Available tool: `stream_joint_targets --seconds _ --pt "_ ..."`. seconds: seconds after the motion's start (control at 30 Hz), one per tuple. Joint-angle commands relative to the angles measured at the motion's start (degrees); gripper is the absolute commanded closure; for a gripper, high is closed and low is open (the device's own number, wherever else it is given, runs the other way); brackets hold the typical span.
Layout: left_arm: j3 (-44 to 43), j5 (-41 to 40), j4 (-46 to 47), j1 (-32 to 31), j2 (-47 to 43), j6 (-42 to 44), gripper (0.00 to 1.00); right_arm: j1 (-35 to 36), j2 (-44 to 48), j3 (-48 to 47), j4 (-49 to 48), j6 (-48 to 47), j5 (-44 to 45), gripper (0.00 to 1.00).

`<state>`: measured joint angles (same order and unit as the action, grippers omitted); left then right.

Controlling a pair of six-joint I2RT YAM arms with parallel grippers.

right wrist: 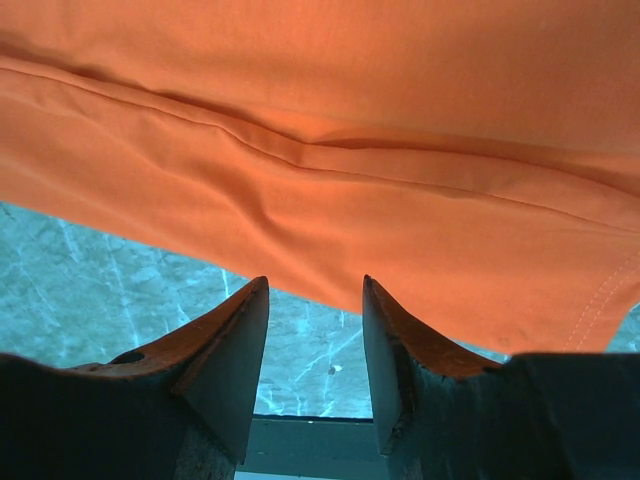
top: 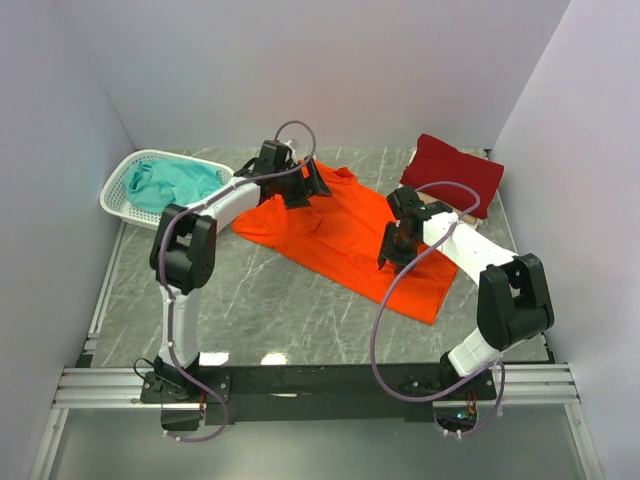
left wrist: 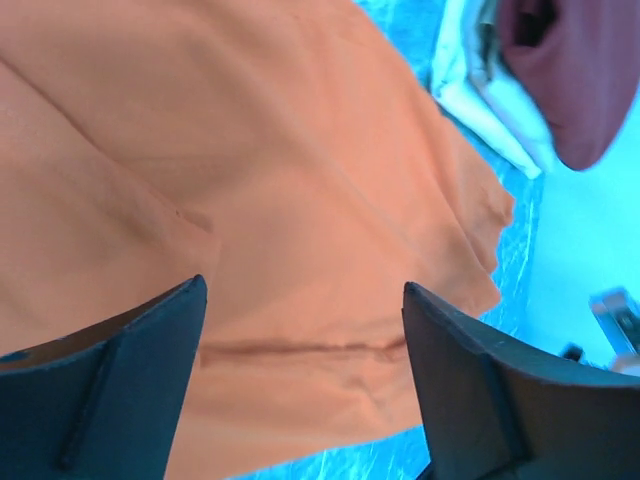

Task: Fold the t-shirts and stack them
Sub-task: Fold the tshirt

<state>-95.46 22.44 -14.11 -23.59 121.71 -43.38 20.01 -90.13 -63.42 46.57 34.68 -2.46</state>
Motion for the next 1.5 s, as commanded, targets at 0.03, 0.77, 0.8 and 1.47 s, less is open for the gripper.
stream_joint_targets --seconds 0.03,0.77,0.8,1.47 --pt "4.49 -3.43 1.28 2.41 -6.66 3.82 0.09 0.38 0.48 -0.57 -2.79 0.04 -0.35 0.50" --pt "23.73 -20.94 -7.25 5.75 -12.80 8.31 0.01 0.03 -4.36 10.85 -5.79 1.89 -0.62 0.50" --pt "26.35 -21.38 -7.25 5.75 -13.60 7.96 0.01 -0.23 -4.09 11.90 -5.44 1.97 -0.70 0.50" --pt "48.01 -20.32 -11.19 1.89 -39.61 0.75 0.01 -4.54 9.27 13.79 3.61 -0.22 -0.71 0.48"
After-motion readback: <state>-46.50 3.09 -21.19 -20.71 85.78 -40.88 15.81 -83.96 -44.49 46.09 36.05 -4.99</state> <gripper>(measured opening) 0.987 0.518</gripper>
